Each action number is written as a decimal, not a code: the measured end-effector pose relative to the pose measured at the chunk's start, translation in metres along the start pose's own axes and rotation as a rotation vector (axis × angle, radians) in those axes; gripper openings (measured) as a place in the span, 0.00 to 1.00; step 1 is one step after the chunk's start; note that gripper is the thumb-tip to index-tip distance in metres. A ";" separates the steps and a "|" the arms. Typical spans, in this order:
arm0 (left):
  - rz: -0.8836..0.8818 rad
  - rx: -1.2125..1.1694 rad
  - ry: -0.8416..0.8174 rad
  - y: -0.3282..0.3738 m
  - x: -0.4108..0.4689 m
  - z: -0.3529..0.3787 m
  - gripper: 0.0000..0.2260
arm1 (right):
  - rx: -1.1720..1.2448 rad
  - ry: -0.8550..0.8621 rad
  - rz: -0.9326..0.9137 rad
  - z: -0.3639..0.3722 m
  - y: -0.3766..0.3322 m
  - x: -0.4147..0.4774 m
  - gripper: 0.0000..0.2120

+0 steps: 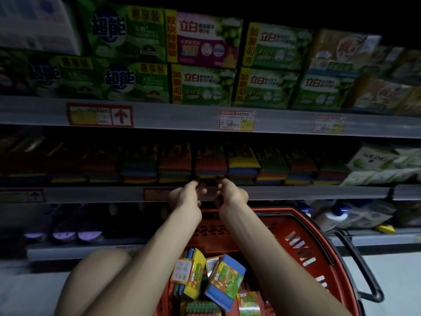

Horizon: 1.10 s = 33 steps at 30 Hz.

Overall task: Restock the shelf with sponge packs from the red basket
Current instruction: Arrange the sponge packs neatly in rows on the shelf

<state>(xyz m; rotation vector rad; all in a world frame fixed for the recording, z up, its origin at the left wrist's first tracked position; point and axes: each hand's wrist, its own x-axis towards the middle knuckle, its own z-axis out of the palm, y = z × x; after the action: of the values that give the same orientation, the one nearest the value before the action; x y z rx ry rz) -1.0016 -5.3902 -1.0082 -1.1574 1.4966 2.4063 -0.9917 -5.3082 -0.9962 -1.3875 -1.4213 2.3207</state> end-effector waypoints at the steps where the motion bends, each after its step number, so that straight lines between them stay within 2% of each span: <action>1: -0.018 -0.011 0.003 0.001 0.000 0.001 0.07 | -0.001 -0.001 0.001 0.000 0.000 0.001 0.12; 6: -0.112 -0.035 -0.011 0.004 0.001 0.005 0.10 | -0.007 0.002 0.001 -0.001 0.000 0.004 0.11; 13: -0.090 -0.027 0.002 -0.001 -0.005 0.006 0.13 | -0.018 -0.022 -0.029 -0.003 0.008 0.006 0.10; 21: -0.075 0.014 -0.034 0.002 -0.001 0.002 0.10 | -0.029 -0.042 -0.045 -0.004 0.005 0.008 0.09; 25: -0.096 0.037 -0.090 0.004 0.003 -0.005 0.09 | -0.031 -0.043 -0.037 -0.006 0.006 0.004 0.05; 30: -0.071 0.058 -0.125 0.010 0.012 -0.034 0.05 | -0.112 -0.132 -0.090 -0.004 0.026 -0.016 0.04; 33: -0.012 0.069 -0.090 0.021 0.023 -0.051 0.07 | -0.076 -0.160 -0.081 0.018 0.039 -0.026 0.03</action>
<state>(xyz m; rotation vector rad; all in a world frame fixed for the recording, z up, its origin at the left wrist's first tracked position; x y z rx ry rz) -0.9983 -5.4487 -1.0192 -1.0279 1.5273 2.3452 -0.9756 -5.3544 -1.0054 -1.1604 -1.5932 2.3962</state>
